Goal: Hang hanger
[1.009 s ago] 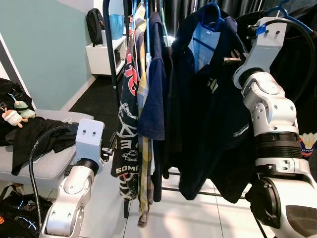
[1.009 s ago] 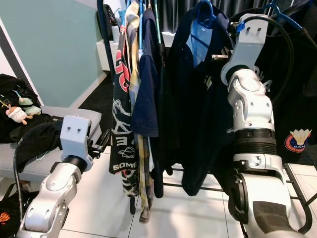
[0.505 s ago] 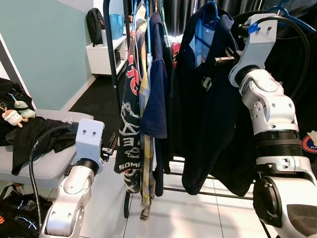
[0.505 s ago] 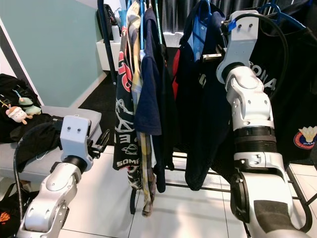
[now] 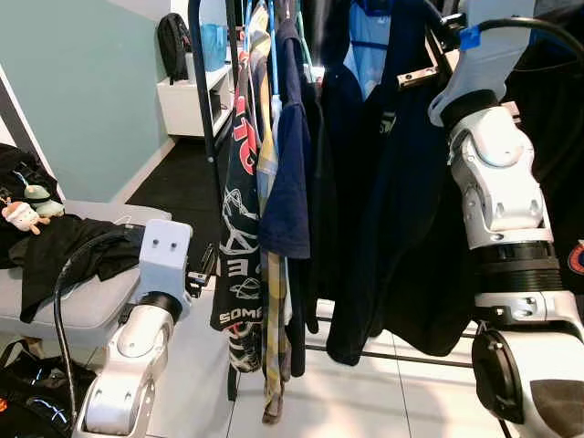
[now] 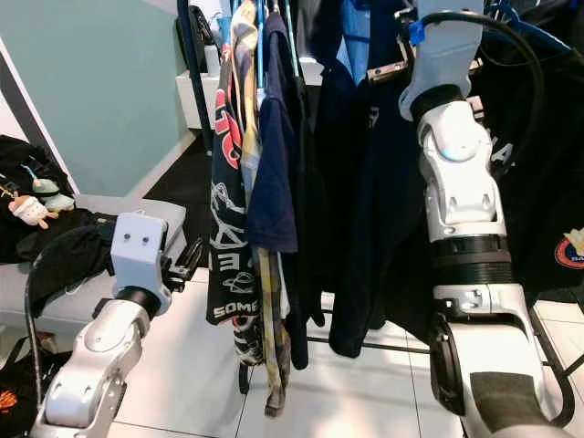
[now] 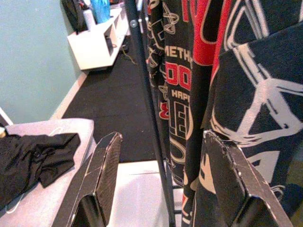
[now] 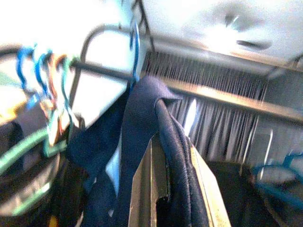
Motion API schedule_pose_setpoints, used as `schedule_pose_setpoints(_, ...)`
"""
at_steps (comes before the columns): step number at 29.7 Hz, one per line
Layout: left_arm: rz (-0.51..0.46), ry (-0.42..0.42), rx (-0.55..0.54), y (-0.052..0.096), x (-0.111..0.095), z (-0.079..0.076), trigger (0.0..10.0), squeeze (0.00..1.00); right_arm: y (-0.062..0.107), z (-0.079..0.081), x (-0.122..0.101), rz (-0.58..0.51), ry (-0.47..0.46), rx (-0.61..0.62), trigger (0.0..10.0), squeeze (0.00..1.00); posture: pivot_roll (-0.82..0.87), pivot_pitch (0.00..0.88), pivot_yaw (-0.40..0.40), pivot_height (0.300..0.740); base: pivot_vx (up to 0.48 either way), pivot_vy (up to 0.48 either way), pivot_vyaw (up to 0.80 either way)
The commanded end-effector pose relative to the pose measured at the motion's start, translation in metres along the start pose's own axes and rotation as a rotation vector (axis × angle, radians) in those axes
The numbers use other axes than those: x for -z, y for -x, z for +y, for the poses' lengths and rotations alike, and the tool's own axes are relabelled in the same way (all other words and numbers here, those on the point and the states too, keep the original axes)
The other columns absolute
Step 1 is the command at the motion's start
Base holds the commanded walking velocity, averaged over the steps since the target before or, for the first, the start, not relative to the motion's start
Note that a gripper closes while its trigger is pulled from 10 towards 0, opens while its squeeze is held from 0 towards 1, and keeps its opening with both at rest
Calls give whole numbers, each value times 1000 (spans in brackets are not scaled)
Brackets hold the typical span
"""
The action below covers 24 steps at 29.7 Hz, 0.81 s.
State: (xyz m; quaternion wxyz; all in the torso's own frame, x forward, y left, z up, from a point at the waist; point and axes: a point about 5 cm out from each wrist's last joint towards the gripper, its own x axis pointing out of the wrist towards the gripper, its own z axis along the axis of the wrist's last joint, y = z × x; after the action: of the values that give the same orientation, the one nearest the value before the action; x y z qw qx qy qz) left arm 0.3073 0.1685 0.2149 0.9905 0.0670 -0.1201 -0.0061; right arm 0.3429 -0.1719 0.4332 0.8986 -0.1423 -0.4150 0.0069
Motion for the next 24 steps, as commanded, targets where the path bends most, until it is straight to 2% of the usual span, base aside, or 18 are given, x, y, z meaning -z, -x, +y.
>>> schedule_pose_setpoints(1, 16, -9, -5, 0, 3, 1, 10000, 0, 0, -1, -27, -135, 25, 24, 10000, 0, -113, 142, 1, 740, 0, 0, 0)
schedule_pose_setpoints(8, 15, -12, 3, 0, 2, 0, 10000, 0, 20, 0, -32, -128, 43, 77, 10000, 0, -109, 143, 2, 740, 0, 0, 0)
schedule_pose_setpoints(9, 14, -13, 4, 0, 2, 1, 10000, 0, 26, 0, -31, -123, 45, 89, 10000, 0, -109, 143, 2, 740, 0, 0, 0)
schedule_pose_setpoints(10, 9, -21, 3, -2, 1, 4, 10000, 0, 40, 1, -28, -94, 52, 95, 10000, 0, -113, 146, 4, 740, 0, 0, 0)
schedule_pose_setpoints(11, 9, -21, 3, -2, 1, 4, 10000, 0, 40, 1, -28, -94, 52, 95, 10000, 0, -113, 146, 4, 740, 0, 0, 0)
schedule_pose_setpoints(12, 4, -33, 3, -4, -1, 8, 10000, 0, 53, 1, -25, -68, 56, 102, 10000, 0, -116, 147, 5, 740, 0, 0, 0)
schedule_pose_setpoints(14, 4, -33, 3, -4, -1, 8, 10000, 0, 53, 1, -25, -68, 56, 102, 10000, 0, -116, 147, 5, 740, 0, 0, 0)
schedule_pose_setpoints(15, -3, -50, 11, -8, -3, 13, 10000, 0, 69, 0, -21, -39, 83, 106, 10000, 0, -127, 149, 12, 740, 0, 0, 0)
schedule_pose_setpoints(16, -3, -50, 11, -8, -3, 13, 10000, 0, 69, 0, -21, -39, 83, 106, 10000, 0, -127, 149, 12, 740, 0, 0, 0)
schedule_pose_setpoints(19, -32, -88, 46, -27, -13, 31, 10000, 0, 123, -4, -15, 64, 166, 133, 10000, 0, -164, 151, 51, 740, 0, 0, 0)
schedule_pose_setpoints(20, -32, -88, 46, -27, -13, 31, 10000, 0, 123, -4, -15, 64, 166, 133, 10000, 0, -164, 151, 51, 740, 0, 0, 0)
schedule_pose_setpoints(21, -40, -96, 63, -34, -17, 35, 10000, 0, 143, -3, -14, 99, 226, 115, 10000, 0, -171, 151, 58, 740, 0, 0, 0)
schedule_pose_setpoints(23, -40, -96, 63, -34, -17, 35, 10000, 0, 143, -3, -14, 99, 226, 115, 10000, 0, -171, 151, 58, 740, 0, 0, 0)
schedule_pose_setpoints(24, -43, -102, 81, -38, -19, 36, 10000, 0, 158, -3, -12, 134, 262, 100, 10000, 0, -172, 151, 59, 740, 0, 0, 0)
